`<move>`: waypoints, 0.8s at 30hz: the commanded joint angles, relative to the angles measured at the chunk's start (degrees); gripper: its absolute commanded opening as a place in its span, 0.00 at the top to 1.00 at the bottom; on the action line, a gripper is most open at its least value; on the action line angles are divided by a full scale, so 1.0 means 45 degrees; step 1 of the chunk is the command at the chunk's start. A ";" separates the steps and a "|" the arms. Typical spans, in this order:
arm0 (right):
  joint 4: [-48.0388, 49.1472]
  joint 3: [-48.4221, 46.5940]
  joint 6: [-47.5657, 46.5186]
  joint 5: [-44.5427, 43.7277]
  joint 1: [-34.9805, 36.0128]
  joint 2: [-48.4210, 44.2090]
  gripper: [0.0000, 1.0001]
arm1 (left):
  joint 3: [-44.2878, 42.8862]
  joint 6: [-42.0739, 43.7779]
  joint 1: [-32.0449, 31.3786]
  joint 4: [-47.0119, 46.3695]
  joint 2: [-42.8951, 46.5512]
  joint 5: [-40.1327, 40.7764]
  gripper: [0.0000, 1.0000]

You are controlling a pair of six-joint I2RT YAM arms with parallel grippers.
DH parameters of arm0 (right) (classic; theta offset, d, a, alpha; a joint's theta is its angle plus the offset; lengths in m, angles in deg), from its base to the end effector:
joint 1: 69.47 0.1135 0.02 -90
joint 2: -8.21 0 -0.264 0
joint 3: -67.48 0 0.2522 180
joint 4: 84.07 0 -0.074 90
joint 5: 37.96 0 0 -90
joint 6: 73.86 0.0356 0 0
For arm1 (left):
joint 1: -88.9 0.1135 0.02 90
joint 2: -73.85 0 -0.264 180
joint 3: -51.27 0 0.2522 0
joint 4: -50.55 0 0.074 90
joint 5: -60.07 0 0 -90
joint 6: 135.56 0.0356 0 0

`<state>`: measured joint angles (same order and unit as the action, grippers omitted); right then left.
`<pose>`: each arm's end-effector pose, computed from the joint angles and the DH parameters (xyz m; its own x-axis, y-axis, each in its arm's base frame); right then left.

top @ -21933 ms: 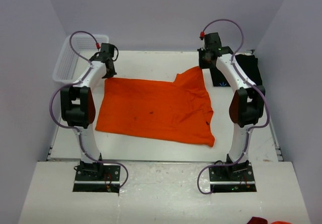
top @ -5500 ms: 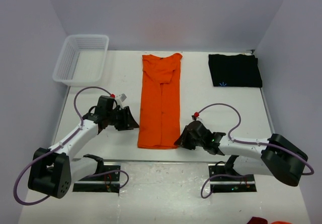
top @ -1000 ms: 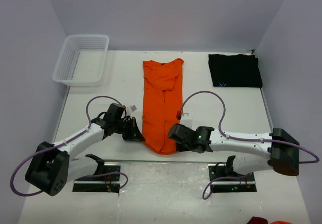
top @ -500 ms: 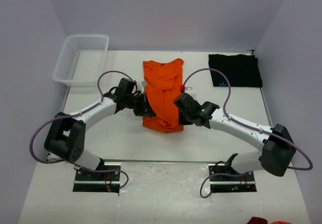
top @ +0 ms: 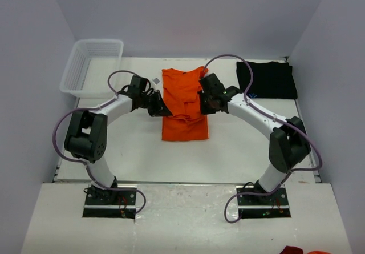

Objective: Fold and stack the t-shirts
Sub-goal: Grab the bottom of the folded rectangular tshirt with both arms, then fold the folded rectangular tshirt in 1/3 of the way

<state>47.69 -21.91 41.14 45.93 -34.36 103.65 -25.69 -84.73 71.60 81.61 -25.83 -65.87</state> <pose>0.2964 0.2038 0.2609 -0.8222 -0.0644 -0.5655 -0.1915 0.9669 0.1683 0.3354 -0.1263 0.1934 -0.9584 -0.2371 -0.1590 -0.0431 0.6709 -0.7403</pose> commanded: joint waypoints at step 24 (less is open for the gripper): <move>-0.0287 -0.4714 -0.1901 0.2450 -0.2275 0.4493 0.79 | -0.4686 -0.0160 0.0876 -0.0640 -0.4450 -0.0958 1.00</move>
<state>46.77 -39.64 34.64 54.52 -43.80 122.53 -44.37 -84.12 75.03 81.13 -44.69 -68.45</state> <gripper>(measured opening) 0.165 0.009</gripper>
